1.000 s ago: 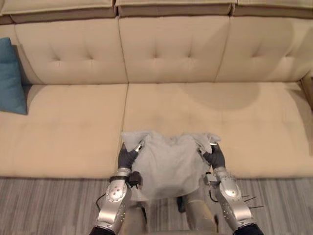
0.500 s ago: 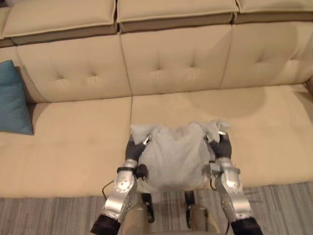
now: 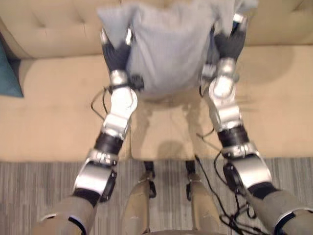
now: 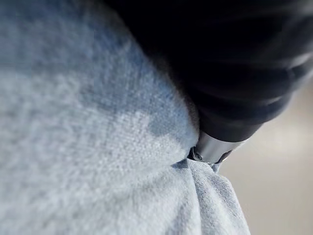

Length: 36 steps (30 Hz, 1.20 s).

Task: Pick up cushions and gather them together orderly.

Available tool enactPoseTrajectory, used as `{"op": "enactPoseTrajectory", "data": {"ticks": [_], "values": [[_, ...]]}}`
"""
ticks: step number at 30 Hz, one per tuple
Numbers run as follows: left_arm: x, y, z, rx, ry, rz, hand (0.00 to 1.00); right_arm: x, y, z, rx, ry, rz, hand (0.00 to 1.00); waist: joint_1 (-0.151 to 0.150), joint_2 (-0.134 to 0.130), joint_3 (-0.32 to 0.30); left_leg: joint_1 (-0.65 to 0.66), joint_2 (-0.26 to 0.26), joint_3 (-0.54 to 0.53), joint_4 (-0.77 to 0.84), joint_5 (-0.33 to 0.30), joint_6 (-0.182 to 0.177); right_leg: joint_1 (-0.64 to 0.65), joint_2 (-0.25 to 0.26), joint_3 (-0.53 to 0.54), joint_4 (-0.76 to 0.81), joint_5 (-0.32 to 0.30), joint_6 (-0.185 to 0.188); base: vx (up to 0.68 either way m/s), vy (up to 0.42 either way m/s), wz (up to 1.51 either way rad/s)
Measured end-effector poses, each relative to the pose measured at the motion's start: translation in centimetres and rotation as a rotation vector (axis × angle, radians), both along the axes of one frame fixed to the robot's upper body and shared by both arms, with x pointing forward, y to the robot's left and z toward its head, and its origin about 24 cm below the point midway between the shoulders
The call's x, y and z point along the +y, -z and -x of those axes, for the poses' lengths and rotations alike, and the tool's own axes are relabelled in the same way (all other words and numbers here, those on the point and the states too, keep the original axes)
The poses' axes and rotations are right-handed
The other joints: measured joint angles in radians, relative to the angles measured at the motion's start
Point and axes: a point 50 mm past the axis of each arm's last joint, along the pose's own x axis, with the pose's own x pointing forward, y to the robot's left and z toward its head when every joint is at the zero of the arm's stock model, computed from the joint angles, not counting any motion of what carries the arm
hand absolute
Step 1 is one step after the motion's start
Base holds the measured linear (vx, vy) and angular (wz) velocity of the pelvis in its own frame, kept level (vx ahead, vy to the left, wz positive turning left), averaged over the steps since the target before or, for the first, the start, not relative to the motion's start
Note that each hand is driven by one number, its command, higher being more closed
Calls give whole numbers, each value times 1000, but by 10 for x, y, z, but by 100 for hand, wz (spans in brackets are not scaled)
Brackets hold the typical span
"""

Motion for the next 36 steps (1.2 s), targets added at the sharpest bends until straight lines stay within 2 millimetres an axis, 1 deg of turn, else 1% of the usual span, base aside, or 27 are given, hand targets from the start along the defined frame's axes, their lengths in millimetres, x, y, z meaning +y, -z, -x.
{"op": "enactPoseTrajectory", "data": {"ticks": [3, 5, 6, 7, 9, 11, 12, 14, 16, 18, 19, 21, 22, 23, 25, 27, 28, 29, 30, 31, 32, 34, 35, 36], "values": [[5, -26, -8, -19, -44, 29, 100, 4, -18, -5, -6, 16, -13, 100, 5, 5, 4, -33, 2, -5, -62, 50, -6, -59, 4, -8, 4, 9, -5, -61, -37, 4], [8, -35, -13, -13, -65, 41, 100, 5, -26, -8, -2, 28, -22, 100, 6, 12, 13, -52, 1, -15, -82, 68, -15, -94, 10, -9, 18, 9, -5, -32, -36, 1], [10, -43, -16, -6, -73, 51, 0, 7, -35, -8, -11, 32, -23, 0, 7, 20, 31, -62, 1, -19, -91, 76, -15, -112, 11, -8, 27, 9, -5, -13, -50, -1], [12, -48, -17, -4, -70, 70, 0, 8, -41, -8, -21, 31, -20, 0, 8, 21, 41, -72, 1, -22, -99, 84, -25, -130, 12, -8, 33, 9, -5, -7, -38, -1], [19, -58, -18, -12, -66, 123, 0, 10, -51, -8, -36, 32, -14, 0, 12, 21, 52, -99, 4, -26, -99, 88, -27, -165, 15, -8, 50, 7, -7, 0, -23, -1], [26, -62, -18, -13, -59, 164, 0, 11, -57, -7, -48, 27, -12, 0, 16, 23, 64, -113, 4, -27, -99, 94, -35, -189, 15, -7, 75, -4, -8, 12, -54, 3], [29, -63, -18, -10, -59, 174, 0, 11, -58, -7, -53, 25, -15, 0, 21, 23, 65, -122, 4, -29, -99, 97, -41, -207, 15, -8, 94, -13, -10, 21, -64, 5], [35, -62, -20, 1, -46, 197, 0, 9, -58, -6, -55, 27, -15, 0, 32, 23, 65, -130, 5, -29, -100, 97, -41, -229, 14, -9, 125, -27, -15, 22, -52, 6], [41, -61, -21, 15, -51, 196, 0, 8, -59, -6, -56, 29, -15, 0, 32, 23, 65, -133, 5, -34, -100, 97, -41, -242, 11, -11, 152, -44, -16, 16, -51, 10], [50, -63, -21, 19, -66, 169, 0, 5, -60, -6, -59, 33, -20, 0, 31, 22, 65, -138, 5, -38, -101, 97, -41, -255, 10, -17, 175, -55, -16, 8, -61, 9], [56, -68, -22, 23, -76, 152, 0, -1, -61, -6, -63, 38, -21, 0, 30, 23, 65, -145, 6, -40, -101, 102, -47, -261, 9, -24, 178, -55, -16, 1, -66, 7], [64, -72, -20, 17, -79, 146, 0, -5, -63, -7, -61, 26, -34, 0, 30, 23, 65, -150, 7, -44, -101, 103, -45, -264, 9, -29, 179, -55, -16, 2, -59, 7], [69, -74, -19, 17, -74, 146, 0, -11, -65, -6, -67, 11, -61, 0, 31, 23, 65, -150, 6, -45, -101, 104, -45, -264, 7, -31, 180, -55, -16, 6, -40, 4], [71, -74, -19, 16, -74, 147, 0, -13, -66, -6, -70, 6, -64, 0, 31, 23, 65, -150, 6, -45, -101, 104, -45, -264, 7, -31, 180, -55, -16, 11, -49, 3], [81, -78, -16, 7, -75, 154, 0, -20, -73, -2, -95, -68, -88, 0, 31, 22, 65, -150, 6, -45, -101, 104, -45, -264, 4, -32, 181, -55, -16, 17, -55, 2], [94, -79, -13, -3, -57, 195, 0, -28, -83, 7, -147, -153, -84, 0, 31, 22, 65, -149, 7, -44, -101, 105, -43, -264, 1, -34, 185, -55, -16, 24, -70, 2], [102, -77, -10, -10, -50, 221, 0, -32, -88, 14, -185, -194, -81, 0, 31, 22, 65, -147, 7, -44, -101, 105, -43, -264, -1, -35, 189, -55, -16, 20, -54, 2], [106, -75, -9, -12, -47, 221, 0, -35, -90, 16, -201, -219, -88, 0, 30, 21, 66, -145, 6, -44, -101, 105, -43, -264, -1, -35, 193, -56, -16, 24, -67, 2], [111, -69, -7, -5, -50, 209, 0, -40, -91, 22, -237, -254, -92, 0, 32, 21, 66, -139, 6, -42, -101, 105, -43, -262, -2, -34, 199, -56, -17, 22, -71, 1], [116, -60, -7, 11, -49, 203, 0, -46, -88, 26, -265, -300, -106, 0, 32, 21, 66, -131, 6, -40, -101, 105, -44, -258, -2, -33, 206, -58, -17, 25, -87, 1], [118, -56, -8, 22, -50, 197, 0, -48, -85, 26, -270, -315, -114, 0, 31, 21, 66, -127, 5, -40, -101, 105, -44, -256, -2, -33, 211, -60, -18, 18, -92, 4], [123, -36, -10, 72, -44, 191, 0, -56, -69, 24, -259, -358, -149, 0, 30, 21, 66, -112, 4, -39, -102, 104, -44, -241, -3, -32, 214, -71, -18, -5, -82, 1], [123, -31, -10, 80, -41, 184, 0, -57, -65, 23, -251, -368, -161, 0, 30, 21, 66, -110, 5, -38, -102, 104, -44, -240, -3, -31, 214, -72, -18, -20, -85, -4], [124, -22, -8, 87, -35, 173, 0, -61, -55, 22, -239, -379, -168, 0, 29, 21, 66, -109, 6, -37, -102, 101, -48, -240, -1, -31, 214, -73, -18, -26, -81, -3]]}}
